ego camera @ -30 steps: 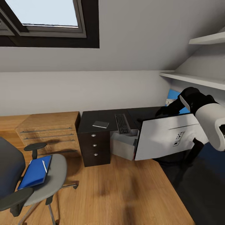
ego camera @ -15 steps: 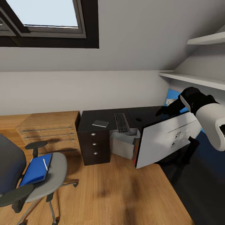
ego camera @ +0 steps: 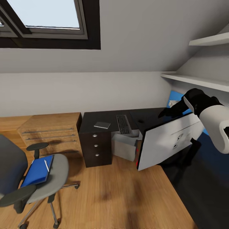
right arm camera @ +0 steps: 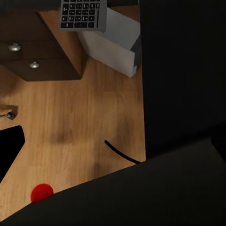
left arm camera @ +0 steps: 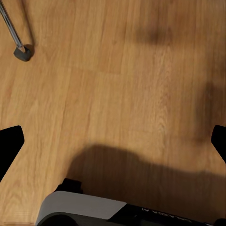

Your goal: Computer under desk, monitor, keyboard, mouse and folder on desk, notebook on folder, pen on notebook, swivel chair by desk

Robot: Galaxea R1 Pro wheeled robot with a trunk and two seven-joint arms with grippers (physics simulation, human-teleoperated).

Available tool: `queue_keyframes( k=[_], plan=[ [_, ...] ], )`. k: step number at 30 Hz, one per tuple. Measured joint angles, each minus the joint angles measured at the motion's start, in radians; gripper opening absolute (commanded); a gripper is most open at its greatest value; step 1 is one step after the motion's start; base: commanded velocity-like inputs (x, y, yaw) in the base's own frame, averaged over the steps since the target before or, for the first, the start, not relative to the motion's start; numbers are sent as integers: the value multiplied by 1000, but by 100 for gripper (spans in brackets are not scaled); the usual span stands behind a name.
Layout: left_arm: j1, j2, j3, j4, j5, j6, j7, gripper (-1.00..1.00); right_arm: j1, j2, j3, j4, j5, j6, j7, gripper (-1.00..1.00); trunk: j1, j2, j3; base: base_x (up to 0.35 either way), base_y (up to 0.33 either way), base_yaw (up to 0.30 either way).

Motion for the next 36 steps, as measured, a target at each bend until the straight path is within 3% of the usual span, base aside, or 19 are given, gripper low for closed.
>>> queue_keyframes(
  k=[26,36],
  plan=[
    [0,0,0,0,-1,0,-1,100,1,6,6,-5,18,-9,-4,100,0,0,0,-8,-2,0],
    [0,0,0,0,-1,0,-1,100,1,8,2,-118,11,22,-5,100,0,0,0,0,0,0]
  ],
)
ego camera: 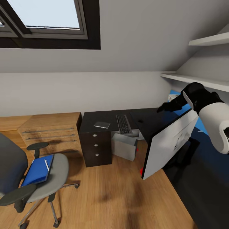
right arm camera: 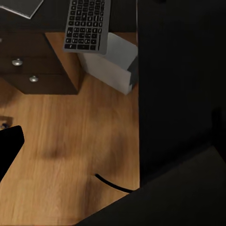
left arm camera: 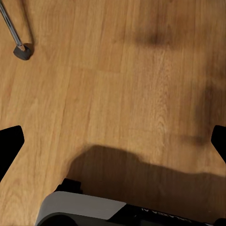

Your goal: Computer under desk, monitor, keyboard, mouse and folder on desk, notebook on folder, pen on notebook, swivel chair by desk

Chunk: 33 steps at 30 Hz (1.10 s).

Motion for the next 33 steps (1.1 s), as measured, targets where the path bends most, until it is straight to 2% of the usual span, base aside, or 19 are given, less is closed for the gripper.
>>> queue_keyframes(
  k=[6,11,17,25,33],
  plan=[
    [0,0,0,0,0,0,0,100,0,-1,-3,-13,0,1,0,100,0,0,0,0,0,0],
    [0,0,0,0,1,0,0,100,0,-4,-7,-99,0,3,0,100,0,0,0,-84,0,0],
    [0,0,0,0,1,1,1,100,0,-10,-11,-180,2,6,0,100,1,0,0,-257,0,0],
    [0,0,0,0,1,2,1,100,0,-14,-13,-202,4,5,-1,100,1,0,0,-309,-27,0],
    [0,0,0,0,1,2,1,100,0,-19,-13,-203,4,5,-2,100,0,0,0,-257,-191,0]
  ],
)
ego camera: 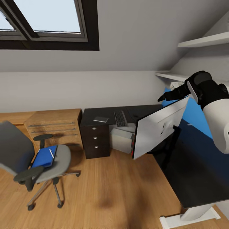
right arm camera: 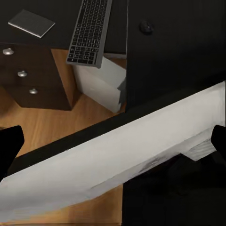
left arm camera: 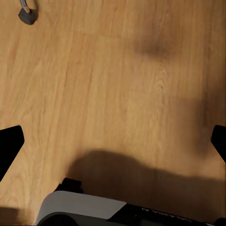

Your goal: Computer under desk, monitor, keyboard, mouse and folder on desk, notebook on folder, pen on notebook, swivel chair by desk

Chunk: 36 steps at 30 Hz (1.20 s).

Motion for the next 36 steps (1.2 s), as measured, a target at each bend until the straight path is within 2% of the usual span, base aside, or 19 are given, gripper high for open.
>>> queue_keyframes(
  k=[14,27,36],
  plan=[
    [0,0,0,0,0,-1,0,100,0,0,0,2,-3,-3,0,100,-1,0,0,-35,-49,0],
    [0,0,0,1,0,-2,-1,100,0,1,-4,-2,-3,0,0,100,-1,0,0,248,-1,0],
    [0,0,0,1,0,-2,-1,100,0,5,-5,5,-7,4,1,100,0,0,0,62,0,0]
  ],
)
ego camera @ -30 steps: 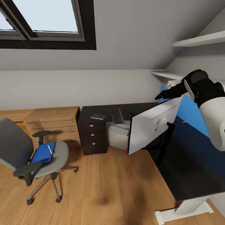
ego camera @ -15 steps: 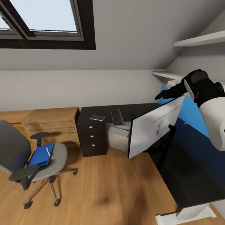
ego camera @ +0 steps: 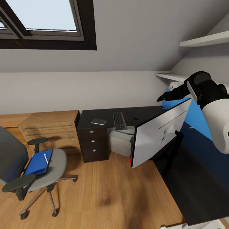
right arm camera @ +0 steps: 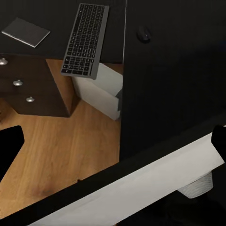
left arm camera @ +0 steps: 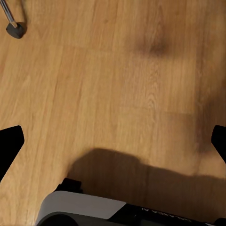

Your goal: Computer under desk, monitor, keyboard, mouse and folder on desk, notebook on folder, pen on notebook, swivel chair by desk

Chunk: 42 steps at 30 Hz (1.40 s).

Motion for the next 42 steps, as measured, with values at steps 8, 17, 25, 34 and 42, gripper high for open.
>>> queue_keyframes(
  k=[8,17,25,34,42],
  plan=[
    [0,0,0,0,0,1,0,100,0,-15,3,10,4,-1,93,100,0,0,0,4,0,0],
    [0,0,0,0,0,1,0,100,0,-20,3,30,6,1,135,100,0,0,0,0,0,0],
    [0,0,0,0,0,1,0,100,0,-19,4,53,6,4,139,100,0,0,0,0,0,10],
    [0,0,0,0,0,2,0,100,0,-17,7,73,9,2,139,100,0,0,-7,0,0,174],
    [0,0,0,0,0,1,0,100,0,-15,9,77,9,2,138,100,0,0,-15,0,0,231]
  ],
)
